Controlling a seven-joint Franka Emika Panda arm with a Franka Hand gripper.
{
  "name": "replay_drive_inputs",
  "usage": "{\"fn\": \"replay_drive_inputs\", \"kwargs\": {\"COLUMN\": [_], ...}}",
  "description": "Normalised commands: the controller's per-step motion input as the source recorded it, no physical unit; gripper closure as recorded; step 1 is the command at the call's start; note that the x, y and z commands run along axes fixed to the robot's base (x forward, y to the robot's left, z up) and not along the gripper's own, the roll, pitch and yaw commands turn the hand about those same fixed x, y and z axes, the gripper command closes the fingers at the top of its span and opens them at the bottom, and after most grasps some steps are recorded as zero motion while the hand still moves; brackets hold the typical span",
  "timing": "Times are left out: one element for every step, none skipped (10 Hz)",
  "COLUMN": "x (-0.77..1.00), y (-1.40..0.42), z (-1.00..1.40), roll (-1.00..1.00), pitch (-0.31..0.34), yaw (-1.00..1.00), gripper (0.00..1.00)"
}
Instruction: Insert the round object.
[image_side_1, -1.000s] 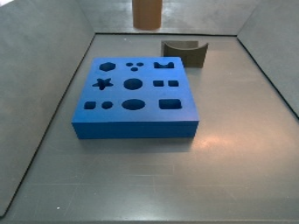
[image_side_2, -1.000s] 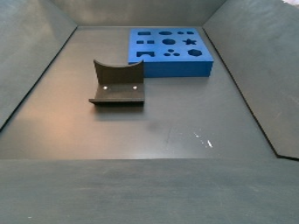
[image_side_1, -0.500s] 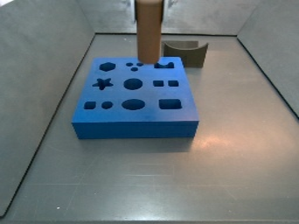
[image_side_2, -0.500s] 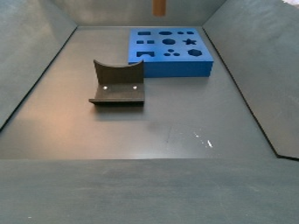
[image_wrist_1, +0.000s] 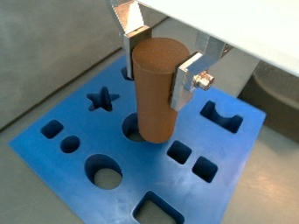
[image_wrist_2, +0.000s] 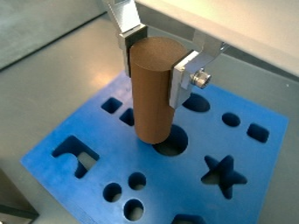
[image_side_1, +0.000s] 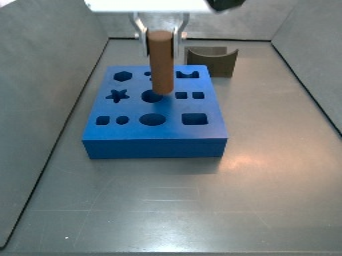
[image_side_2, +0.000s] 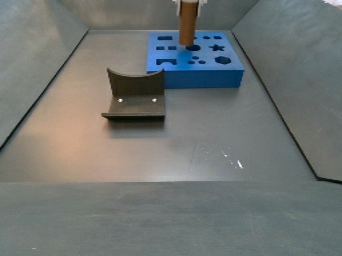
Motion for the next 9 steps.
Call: {"fn": "replay_drive_inputs", "kwargs": {"x": [-0.07,-0.08,-0.14,-0.22,-0.23,-0.25,-0.19,-0.01,0.08], "y": [-0.01,-0.07,0.0,-0.01,0.0,0.0,0.0,-0.08,-0.02], "z": [-0.13,0.0,-0.03,-0.07,-0.11,-0.15,-0.12,-0.16,-0.32], "roll": [-0.08,-0.03,0.0,0.0,-0.01,-0.02,-0.05,-0.16,-0.11], "pitch": [-0.014,0.0,0.0,-0.007,-0.031,-0.047,-0.059,-0.103,-0.061], "yaw": [-0.07,-0.06,-0.05,-0.03,-0.02,0.0,0.0,-0.01,0.0], "gripper": [1.0,1.0,1.0,1.0,1.0,1.0,1.0,1.0,1.0]}}
